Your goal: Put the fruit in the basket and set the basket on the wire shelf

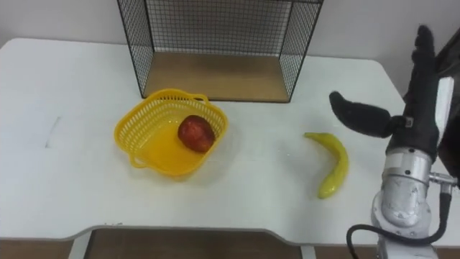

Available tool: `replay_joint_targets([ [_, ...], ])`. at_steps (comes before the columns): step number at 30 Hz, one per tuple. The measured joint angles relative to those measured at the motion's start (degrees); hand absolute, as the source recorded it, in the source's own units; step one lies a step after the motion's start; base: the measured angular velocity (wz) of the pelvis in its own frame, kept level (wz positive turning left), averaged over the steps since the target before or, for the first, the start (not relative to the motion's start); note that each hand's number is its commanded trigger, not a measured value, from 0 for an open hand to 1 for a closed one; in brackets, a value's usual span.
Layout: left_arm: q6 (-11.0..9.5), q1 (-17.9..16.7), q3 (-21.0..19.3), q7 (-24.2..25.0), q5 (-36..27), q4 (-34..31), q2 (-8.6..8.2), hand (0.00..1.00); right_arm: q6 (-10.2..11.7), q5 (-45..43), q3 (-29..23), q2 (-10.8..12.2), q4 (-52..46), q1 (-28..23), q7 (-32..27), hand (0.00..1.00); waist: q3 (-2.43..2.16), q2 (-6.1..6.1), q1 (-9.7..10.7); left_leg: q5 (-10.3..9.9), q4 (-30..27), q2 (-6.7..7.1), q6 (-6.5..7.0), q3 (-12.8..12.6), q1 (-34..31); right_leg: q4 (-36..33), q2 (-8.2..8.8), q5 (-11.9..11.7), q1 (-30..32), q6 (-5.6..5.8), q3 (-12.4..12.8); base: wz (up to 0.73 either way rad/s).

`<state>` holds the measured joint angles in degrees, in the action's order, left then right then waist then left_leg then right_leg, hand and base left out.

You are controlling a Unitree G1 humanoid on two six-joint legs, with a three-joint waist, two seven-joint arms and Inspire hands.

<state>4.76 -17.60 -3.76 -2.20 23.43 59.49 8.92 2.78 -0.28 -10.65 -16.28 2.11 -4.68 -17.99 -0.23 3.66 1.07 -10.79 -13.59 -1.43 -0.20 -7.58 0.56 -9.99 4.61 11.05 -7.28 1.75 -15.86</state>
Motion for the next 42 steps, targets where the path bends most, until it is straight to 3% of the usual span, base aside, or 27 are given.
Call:
replay_joint_targets([
  [4, 0.25, -0.12, 0.04, 0.17, -0.12, -1.27, -0.01, 0.00, -0.51, -0.15, -0.01, 0.03, 3.19, 0.02, 0.87, 0.00, 0.12, -0.26, 0.20, 0.00, 0.04, 0.06, 0.00, -0.11, -0.03, 0.19, 0.01, 0.09, 0.03, 0.12, 0.19, 0.00],
  [9, 0.06, 0.04, 0.04, 0.16, -0.23, -2.21, 0.14, 0.00, -0.55, -0.02, 0.89, -0.02, 11.88, 0.35, 3.36, 0.00, 0.08, 0.29, 0.03, 0.01, -0.26, 0.11, 0.01, 0.01, 0.15, 0.33, 0.03, 0.14, -0.69, 0.19, 0.07, 0.00],
  [13, 0.33, -0.24, 0.05, 0.16, -0.32, -2.18, 0.13, 0.00, -2.28, 0.00, 2.51, 0.05, 17.18, 0.34, 5.44, 0.00, 0.44, 0.83, 0.02, 0.00, -0.26, 0.15, 0.01, 0.05, 0.02, 0.29, 0.07, 0.16, -0.57, 0.22, 0.03, 0.00],
  [25, 2.73, -0.23, -0.10, -0.09, -0.08, -2.83, 0.42, 0.00, -3.59, -2.79, 2.76, 0.38, 20.56, 0.47, 9.04, 0.00, 0.50, 1.48, -0.38, -0.17, -0.06, 0.44, 0.22, 0.20, 1.06, 0.42, 0.30, 0.37, -1.11, 0.53, -0.06, 0.00],
  [31, 3.60, -1.47, -0.60, 0.01, 0.91, -4.38, 0.45, 0.00, -2.72, -7.44, 2.53, 1.14, 23.72, 1.30, 9.45, 0.00, 0.26, 1.31, -0.28, -0.64, -1.13, 0.28, 0.31, 0.26, 1.01, 0.35, 0.23, 0.37, -1.49, 0.52, -0.08, 0.00],
  [34, 3.67, -1.79, -0.56, 0.05, 0.97, -4.53, 0.48, 0.00, -2.87, -9.16, 2.64, 1.42, 24.25, 1.31, 9.60, 0.00, -0.49, 0.89, -0.25, -1.08, -1.56, 0.27, 0.46, 0.24, 1.02, 0.31, 0.29, 0.44, -1.88, 0.63, -0.04, 0.00],
  [36, 3.67, -1.95, -0.56, 0.02, 0.97, -5.12, 0.64, 0.00, -2.48, -9.92, 2.67, 1.42, 25.49, 1.60, 9.96, 0.00, -0.54, 0.95, -0.24, -1.19, -1.86, 0.30, 0.52, 0.26, 1.03, 0.25, 0.30, 0.49, -2.19, 0.70, 0.03, 0.00],
  [37, 3.67, -1.93, -0.54, -0.01, 0.97, -5.14, 0.77, 0.00, -1.91, -10.70, 2.67, 1.42, 27.02, 2.22, 10.15, 0.19, -0.52, 1.07, -0.17, -1.21, -1.99, 0.31, 0.56, 0.26, 1.09, 0.27, 0.30, 0.50, -2.36, 0.71, 0.08, 0.00],
  [38, 3.67, -1.92, -0.54, -0.08, 0.97, -5.11, 0.79, 0.00, -1.32, -11.24, 2.67, 1.42, 28.55, 2.81, 10.52, 0.19, -0.48, 1.18, -0.07, -1.24, -2.14, 0.33, 0.60, 0.28, 1.20, 0.31, 0.31, 0.51, -2.60, 0.73, 0.12, 0.00],
  [39, 3.67, -1.93, -0.53, -0.08, 0.97, -5.07, 0.79, 0.00, -1.24, -11.37, 2.67, 1.42, 28.89, 2.98, 10.63, 0.72, -0.48, 1.23, -0.06, -1.26, -2.17, 0.35, 0.63, 0.28, 1.32, 0.30, 0.32, 0.52, -2.70, 0.76, 0.15, 0.00],
  [40, 3.66, -1.92, -0.55, -0.08, 0.97, -5.07, 0.79, 0.00, -1.24, -11.67, 2.72, 1.42, 29.28, 3.14, 10.68, 1.00, -0.44, 1.32, -0.17, -1.27, -2.18, 0.38, 0.64, 0.28, 1.51, 0.31, 0.39, 0.57, -2.81, 0.82, 0.18, 0.00],
  [42, 3.68, -1.94, -0.56, -0.08, 0.98, -5.07, 0.78, 0.00, -1.23, -13.51, 2.67, 1.43, 29.72, 3.52, 10.59, 1.00, -0.40, 1.40, -0.29, -1.26, -2.25, 0.38, 0.65, 0.30, 1.51, 0.33, 0.42, 0.59, -2.80, 0.85, 0.17, 0.00],
])
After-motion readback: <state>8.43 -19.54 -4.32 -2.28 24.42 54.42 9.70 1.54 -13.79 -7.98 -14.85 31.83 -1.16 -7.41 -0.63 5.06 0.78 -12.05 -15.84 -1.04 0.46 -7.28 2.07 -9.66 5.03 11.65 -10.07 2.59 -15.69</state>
